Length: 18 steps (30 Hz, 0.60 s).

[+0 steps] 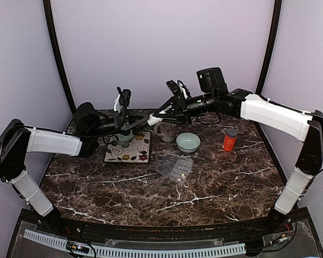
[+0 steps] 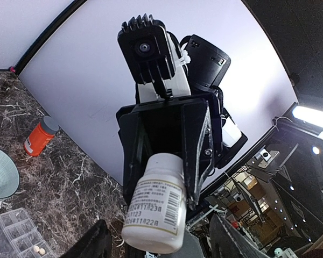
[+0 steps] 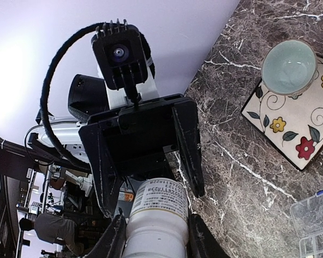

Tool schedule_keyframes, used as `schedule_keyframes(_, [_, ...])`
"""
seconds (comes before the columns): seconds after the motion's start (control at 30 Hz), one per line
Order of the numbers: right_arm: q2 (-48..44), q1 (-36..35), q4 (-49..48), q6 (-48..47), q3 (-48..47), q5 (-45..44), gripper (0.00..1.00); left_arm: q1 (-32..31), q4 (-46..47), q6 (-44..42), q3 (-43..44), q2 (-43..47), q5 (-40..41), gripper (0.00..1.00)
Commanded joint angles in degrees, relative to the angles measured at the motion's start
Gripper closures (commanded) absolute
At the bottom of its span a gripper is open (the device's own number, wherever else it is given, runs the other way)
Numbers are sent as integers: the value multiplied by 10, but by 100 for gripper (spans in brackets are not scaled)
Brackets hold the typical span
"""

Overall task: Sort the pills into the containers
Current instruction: Pass from the right arm to the left

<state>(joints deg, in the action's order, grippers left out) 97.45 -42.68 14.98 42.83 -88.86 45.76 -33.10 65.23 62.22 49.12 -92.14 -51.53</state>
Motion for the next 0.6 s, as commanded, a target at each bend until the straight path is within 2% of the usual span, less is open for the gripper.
schedule_keyframes(0.0, [6,-7,-35,9,3,10,99,4,30,2,-8,5,0,37])
schedule_keyframes(0.57, [23,-10,-52,21,-4,10,100,1,43,11,7,-13,-4,45])
